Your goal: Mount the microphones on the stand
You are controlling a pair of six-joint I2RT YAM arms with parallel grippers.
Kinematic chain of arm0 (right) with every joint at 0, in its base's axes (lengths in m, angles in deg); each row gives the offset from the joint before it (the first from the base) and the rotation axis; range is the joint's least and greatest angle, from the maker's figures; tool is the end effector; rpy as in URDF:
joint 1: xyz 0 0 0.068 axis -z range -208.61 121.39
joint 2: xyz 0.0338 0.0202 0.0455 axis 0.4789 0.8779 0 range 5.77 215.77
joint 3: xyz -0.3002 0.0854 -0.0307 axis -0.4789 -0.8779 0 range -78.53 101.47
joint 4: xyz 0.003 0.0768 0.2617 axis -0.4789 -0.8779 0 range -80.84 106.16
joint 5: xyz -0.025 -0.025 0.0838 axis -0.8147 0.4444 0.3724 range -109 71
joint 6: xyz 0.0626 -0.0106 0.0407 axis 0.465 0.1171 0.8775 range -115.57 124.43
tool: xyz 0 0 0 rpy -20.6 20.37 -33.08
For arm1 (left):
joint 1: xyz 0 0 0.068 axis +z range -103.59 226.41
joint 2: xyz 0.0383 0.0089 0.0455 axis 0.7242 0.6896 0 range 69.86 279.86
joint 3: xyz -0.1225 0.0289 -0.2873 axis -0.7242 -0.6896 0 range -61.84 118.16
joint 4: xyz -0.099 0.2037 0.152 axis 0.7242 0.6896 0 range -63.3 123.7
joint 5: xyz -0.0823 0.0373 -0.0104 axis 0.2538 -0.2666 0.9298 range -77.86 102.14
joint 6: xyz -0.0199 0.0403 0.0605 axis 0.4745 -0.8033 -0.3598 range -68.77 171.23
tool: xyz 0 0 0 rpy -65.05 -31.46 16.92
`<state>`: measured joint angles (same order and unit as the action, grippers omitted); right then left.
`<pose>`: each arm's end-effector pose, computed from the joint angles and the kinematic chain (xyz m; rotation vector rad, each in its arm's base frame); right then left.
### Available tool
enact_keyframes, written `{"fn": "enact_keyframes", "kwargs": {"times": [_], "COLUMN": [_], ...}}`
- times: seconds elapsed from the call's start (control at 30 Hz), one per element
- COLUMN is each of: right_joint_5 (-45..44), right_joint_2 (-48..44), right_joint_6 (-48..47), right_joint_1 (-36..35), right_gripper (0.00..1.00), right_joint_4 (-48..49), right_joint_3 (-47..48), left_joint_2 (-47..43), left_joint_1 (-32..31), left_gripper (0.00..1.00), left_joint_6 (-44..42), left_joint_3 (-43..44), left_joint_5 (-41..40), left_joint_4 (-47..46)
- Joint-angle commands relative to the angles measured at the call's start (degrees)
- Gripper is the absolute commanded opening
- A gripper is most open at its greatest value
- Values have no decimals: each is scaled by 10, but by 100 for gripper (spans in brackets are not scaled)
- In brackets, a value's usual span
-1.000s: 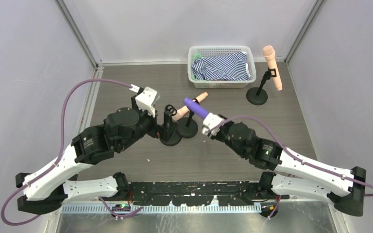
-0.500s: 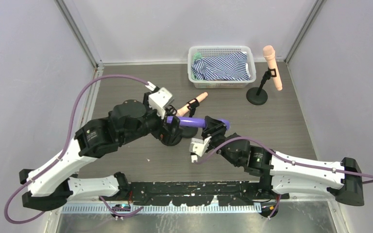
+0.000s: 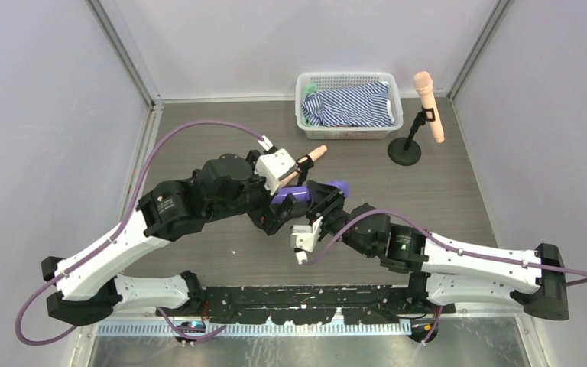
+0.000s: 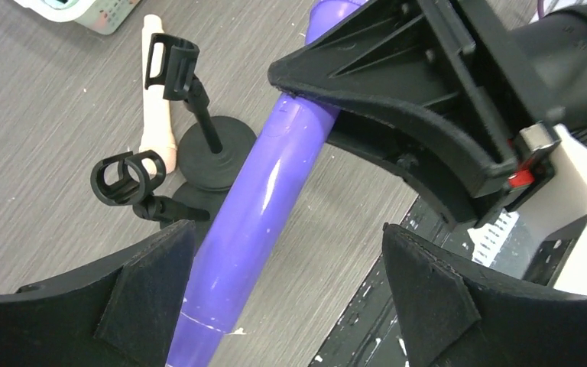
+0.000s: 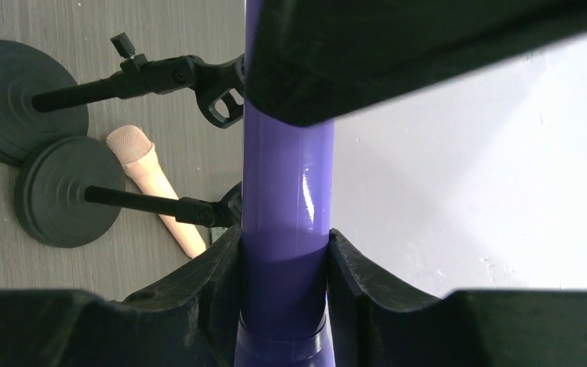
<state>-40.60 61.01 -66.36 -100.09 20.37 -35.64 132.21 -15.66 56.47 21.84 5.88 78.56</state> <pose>0.0988 0.2214 0.3496 -1.5086 0.8111 -0.3137 0.1063 -0.1857 0.4643 0.9660 1.9274 -0.5840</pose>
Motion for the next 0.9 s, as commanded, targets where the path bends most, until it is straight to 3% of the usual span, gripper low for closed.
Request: {"fn": "enact_keyframes", "kwargs": {"times": [0.0, 0.47, 0.87], "right_joint_5": [30, 59, 100], "right_joint_2": [-42, -99, -81], "right_joint_6": [-51, -36, -26], "right_joint_1": [-4, -12, -19], "right_gripper": [1, 1, 1], "right_joint_4": [-31, -106, -81], "right_joint_3": [24, 16, 35], "left_joint_2": [-7, 0, 26], "left_joint_1": [3, 3, 3], "left_gripper": [92, 89, 66], "left_joint_6": [-31, -58, -84], "left_joint_3": [20, 27, 29], "left_joint_5": [12, 107, 122], "left_joint_4": [15, 13, 24]}}
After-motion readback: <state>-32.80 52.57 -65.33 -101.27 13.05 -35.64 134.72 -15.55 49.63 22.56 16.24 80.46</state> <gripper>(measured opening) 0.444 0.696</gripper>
